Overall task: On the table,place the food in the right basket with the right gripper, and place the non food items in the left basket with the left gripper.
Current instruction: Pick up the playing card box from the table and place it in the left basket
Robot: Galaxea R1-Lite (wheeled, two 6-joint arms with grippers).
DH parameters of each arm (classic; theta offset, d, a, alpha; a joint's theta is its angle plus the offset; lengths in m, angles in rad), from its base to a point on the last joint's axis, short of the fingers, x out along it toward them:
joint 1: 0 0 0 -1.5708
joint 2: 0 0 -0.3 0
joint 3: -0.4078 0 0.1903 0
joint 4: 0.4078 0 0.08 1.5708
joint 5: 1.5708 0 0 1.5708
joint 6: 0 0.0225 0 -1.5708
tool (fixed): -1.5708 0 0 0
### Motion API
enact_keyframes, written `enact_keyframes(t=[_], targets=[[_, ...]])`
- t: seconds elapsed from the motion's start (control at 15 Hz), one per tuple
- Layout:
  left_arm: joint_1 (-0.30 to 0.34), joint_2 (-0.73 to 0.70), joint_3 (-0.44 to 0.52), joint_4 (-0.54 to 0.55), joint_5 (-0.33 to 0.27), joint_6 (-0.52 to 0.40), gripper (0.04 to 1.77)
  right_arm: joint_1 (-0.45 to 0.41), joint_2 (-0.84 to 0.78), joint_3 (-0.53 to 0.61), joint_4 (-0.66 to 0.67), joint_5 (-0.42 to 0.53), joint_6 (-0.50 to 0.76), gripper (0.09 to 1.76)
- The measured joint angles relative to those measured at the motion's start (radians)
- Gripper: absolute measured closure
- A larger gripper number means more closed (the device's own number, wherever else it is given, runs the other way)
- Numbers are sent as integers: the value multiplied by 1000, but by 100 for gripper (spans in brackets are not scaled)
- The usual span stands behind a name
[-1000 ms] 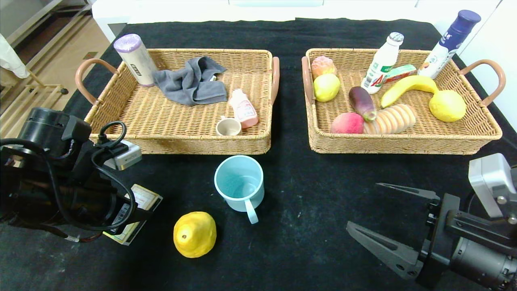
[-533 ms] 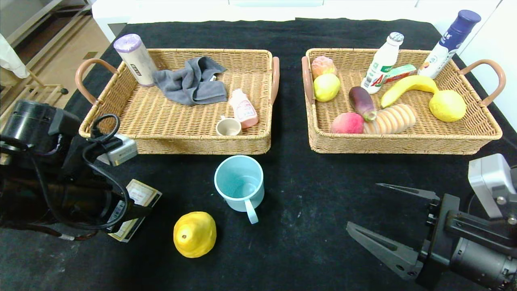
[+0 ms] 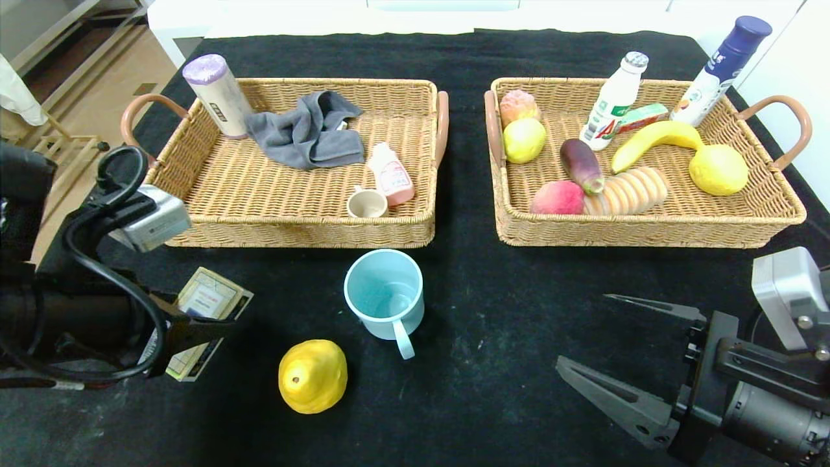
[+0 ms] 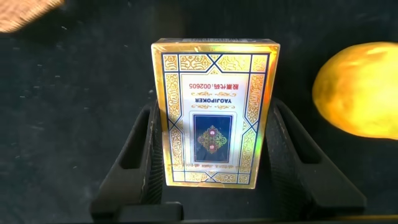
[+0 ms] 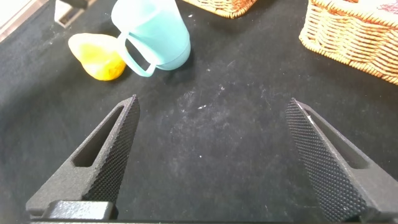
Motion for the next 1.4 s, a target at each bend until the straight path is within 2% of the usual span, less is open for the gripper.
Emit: enact_keyframes(t=[0.4, 0.8, 1.4], targets=[[-1, -34, -77, -12, -3, -5, 80, 0, -1, 0, 0, 0, -1, 14], [-7, 16, -211, -15, -2, -20, 81, 0, -7, -1, 0, 0, 0, 14], [-6, 218, -479, -23, 3, -164, 81, -10, -26, -3, 0, 1, 0, 14]])
